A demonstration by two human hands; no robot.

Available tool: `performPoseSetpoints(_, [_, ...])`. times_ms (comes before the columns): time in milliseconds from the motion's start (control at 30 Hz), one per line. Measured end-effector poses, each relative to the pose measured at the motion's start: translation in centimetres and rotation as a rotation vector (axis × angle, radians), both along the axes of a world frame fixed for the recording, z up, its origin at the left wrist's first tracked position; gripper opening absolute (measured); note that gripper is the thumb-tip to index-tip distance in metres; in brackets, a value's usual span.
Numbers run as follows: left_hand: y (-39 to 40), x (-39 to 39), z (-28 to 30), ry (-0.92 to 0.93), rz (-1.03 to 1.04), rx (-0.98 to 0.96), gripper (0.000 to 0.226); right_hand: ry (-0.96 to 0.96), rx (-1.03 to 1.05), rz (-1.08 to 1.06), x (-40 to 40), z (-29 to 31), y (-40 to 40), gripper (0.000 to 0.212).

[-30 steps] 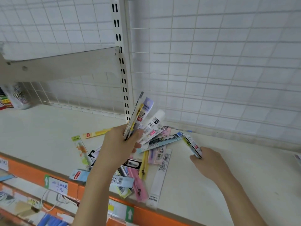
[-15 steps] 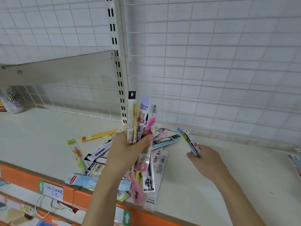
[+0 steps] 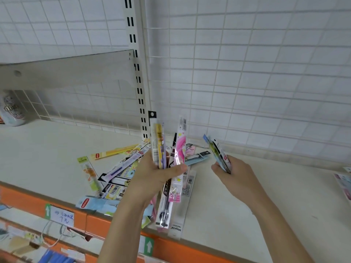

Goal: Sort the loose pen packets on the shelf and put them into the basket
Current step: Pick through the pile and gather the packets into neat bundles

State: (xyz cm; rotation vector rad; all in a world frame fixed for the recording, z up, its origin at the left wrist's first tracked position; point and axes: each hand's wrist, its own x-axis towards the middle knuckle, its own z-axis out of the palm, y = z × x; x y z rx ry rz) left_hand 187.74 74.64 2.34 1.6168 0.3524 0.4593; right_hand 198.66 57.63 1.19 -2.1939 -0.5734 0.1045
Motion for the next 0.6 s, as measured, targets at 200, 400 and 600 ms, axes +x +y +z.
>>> performPoseSetpoints(200, [-1.3,0.4,-0.2,0.104,-0.043,0.122,0.046,0.046,0.194,0.031,-0.4,0.7,0.9,0.044])
performPoseSetpoints(400, [-2.3,1.2,-0.6,0.167,-0.165,0.238,0.044,0.206,0.275,0.063,-0.4,1.4,1.3,0.028])
performPoseSetpoints(600, [-1.1,1.0,-0.6,0.191,-0.135,0.263,0.027,0.315,0.361,-0.025,0.7,1.6,0.4,0.034])
